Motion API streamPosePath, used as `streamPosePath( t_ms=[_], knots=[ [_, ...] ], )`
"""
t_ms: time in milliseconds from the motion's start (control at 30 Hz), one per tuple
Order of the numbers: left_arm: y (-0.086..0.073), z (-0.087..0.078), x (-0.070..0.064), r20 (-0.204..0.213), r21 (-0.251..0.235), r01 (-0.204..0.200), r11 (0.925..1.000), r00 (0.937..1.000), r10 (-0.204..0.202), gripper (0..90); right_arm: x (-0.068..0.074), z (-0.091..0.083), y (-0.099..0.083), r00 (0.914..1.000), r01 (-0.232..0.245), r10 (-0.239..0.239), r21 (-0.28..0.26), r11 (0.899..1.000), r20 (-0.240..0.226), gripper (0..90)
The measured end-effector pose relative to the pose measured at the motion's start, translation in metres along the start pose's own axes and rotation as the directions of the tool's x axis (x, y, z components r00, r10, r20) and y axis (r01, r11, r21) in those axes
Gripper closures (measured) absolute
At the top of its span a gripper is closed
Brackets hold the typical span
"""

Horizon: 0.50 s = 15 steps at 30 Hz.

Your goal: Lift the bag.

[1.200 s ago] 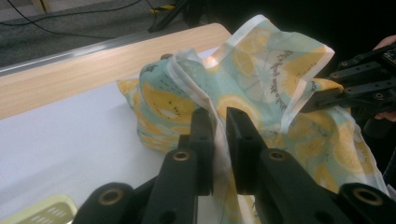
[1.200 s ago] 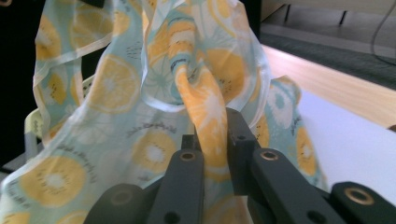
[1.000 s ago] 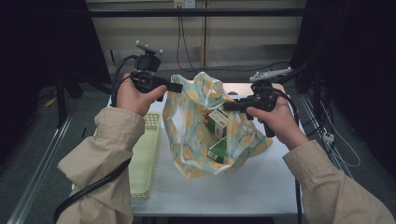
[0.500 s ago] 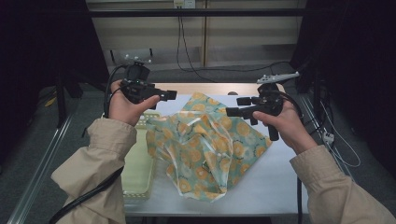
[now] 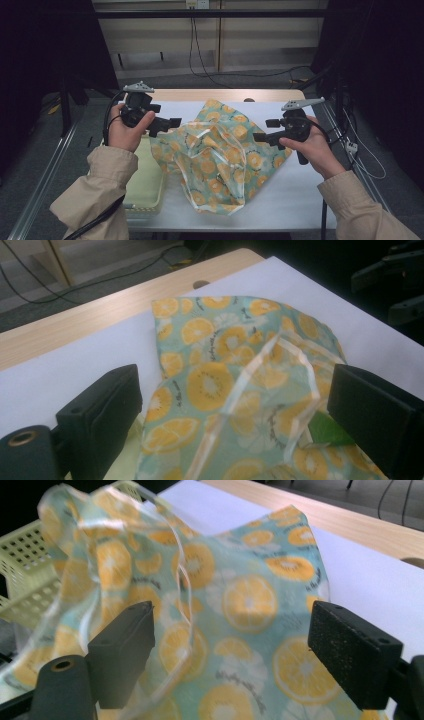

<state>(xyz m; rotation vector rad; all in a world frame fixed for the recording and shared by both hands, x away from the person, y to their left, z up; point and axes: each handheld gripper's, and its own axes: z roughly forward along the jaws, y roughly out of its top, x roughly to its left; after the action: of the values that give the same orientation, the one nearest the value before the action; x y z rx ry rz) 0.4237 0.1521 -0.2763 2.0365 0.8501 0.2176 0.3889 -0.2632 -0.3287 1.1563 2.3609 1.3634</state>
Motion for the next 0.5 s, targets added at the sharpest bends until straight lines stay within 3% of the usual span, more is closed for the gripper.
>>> streamPosePath(
  t_ms=[133,300,500],
  knots=[
    [-0.013,-0.001,-0.001,0.021,-0.002,-0.006,1.0000,0.9998,0.006,6.9,0.000,0.001,-0.014,0.9998,0.017,-0.017,0.011,1.000,0.009,18.7],
    [-0.029,-0.003,-0.001,0.035,-0.006,-0.015,0.9999,0.9993,0.015,6.8,-0.005,0.003,-0.032,1.0000,-0.005,0.005,0.019,1.000,0.006,18.1],
    [-0.046,-0.007,-0.002,0.052,-0.010,-0.025,0.9996,0.9983,0.025,6.3,-0.001,0.004,-0.050,0.9997,0.020,-0.020,0.038,0.999,0.016,17.7]
  ],
)
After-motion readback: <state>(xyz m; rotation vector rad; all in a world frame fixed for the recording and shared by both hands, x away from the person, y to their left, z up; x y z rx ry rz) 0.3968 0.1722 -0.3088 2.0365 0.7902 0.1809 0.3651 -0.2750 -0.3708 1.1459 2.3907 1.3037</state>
